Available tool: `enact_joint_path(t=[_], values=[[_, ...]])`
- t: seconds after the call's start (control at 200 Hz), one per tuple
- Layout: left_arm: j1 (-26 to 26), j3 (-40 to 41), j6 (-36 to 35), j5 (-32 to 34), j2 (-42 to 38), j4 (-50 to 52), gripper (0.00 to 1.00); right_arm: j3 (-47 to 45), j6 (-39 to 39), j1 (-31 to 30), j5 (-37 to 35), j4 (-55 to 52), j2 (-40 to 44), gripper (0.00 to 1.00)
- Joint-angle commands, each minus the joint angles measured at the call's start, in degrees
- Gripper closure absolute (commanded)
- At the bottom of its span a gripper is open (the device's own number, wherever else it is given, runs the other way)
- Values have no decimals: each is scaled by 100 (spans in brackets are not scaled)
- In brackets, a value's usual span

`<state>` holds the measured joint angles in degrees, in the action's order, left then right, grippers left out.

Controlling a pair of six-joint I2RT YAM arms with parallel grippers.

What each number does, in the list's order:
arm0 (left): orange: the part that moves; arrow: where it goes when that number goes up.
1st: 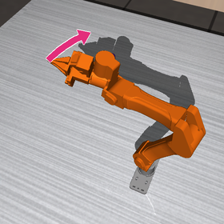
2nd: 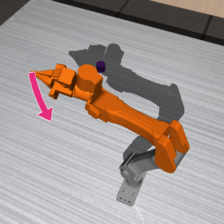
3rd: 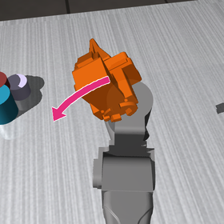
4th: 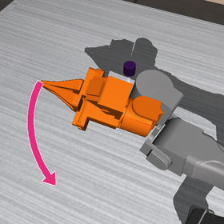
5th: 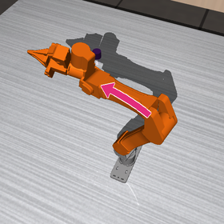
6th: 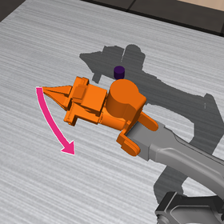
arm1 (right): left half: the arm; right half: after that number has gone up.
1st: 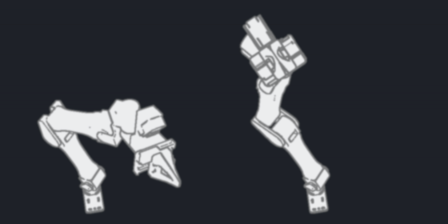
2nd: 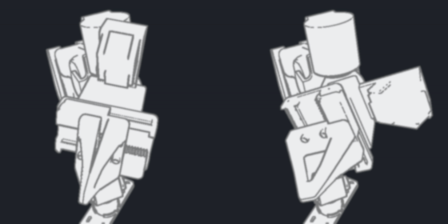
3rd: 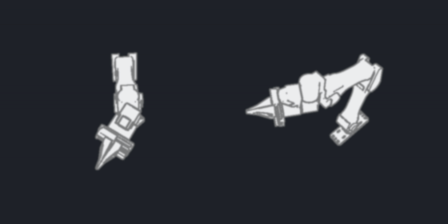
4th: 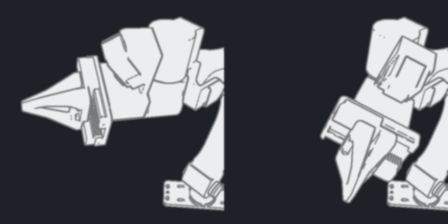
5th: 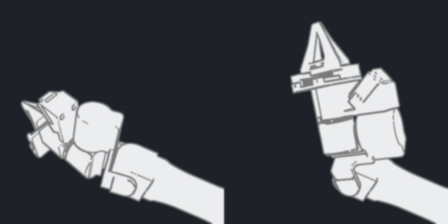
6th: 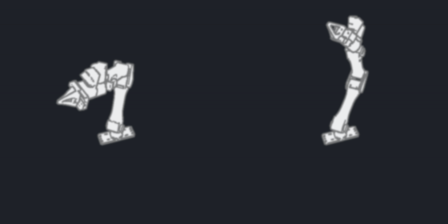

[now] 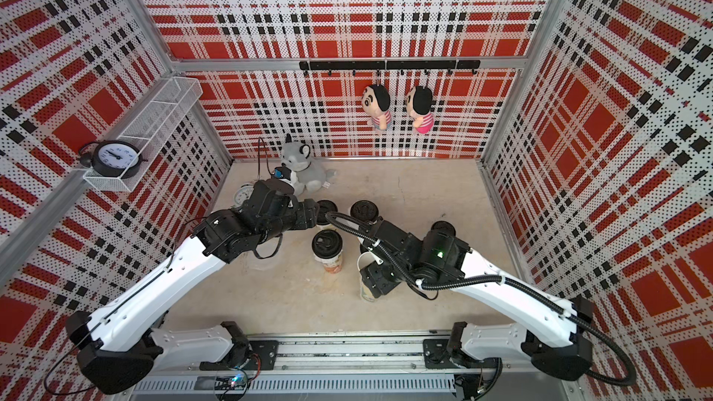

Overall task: Put the leak-proof paper on the milk tea cups
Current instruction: Place the cup at the center of the board.

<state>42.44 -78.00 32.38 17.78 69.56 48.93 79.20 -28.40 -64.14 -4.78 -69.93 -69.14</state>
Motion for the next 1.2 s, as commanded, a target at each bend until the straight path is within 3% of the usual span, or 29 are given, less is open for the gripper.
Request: enact_joint_path(t=[0.0,0.376,0.862,1.197], values=[[-20,146,84,121,-223,45,25,14,-257,-308,-262,761,-257,25],[-139,372,23,33,-408,23,25,-221,-506,-537,-888,1548,-1072,26],[-201,484,-4,-29,-496,3,25,-650,-657,-679,-908,1827,-1479,23],[-209,510,87,-7,-531,87,24,-644,-790,-732,-1054,1667,-1301,4]])
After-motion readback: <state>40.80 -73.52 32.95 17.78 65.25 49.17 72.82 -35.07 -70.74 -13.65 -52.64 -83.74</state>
